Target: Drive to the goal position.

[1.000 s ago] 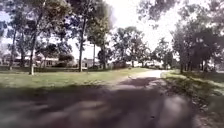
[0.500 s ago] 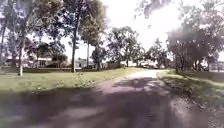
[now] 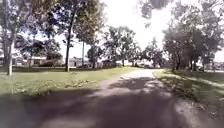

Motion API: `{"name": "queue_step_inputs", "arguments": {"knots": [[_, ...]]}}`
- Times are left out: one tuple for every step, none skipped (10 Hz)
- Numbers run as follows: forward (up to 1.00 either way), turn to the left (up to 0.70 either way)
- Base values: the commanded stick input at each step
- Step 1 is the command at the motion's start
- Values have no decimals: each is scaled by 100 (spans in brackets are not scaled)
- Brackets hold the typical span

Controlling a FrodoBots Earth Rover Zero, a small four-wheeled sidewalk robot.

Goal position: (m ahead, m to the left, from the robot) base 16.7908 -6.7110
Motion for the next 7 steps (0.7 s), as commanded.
{"name": "queue_step_inputs", "arguments": {"knots": [[69,0],[69,0],[69,-26],[70,-17],[70,-8],[70,0],[70,0]]}}
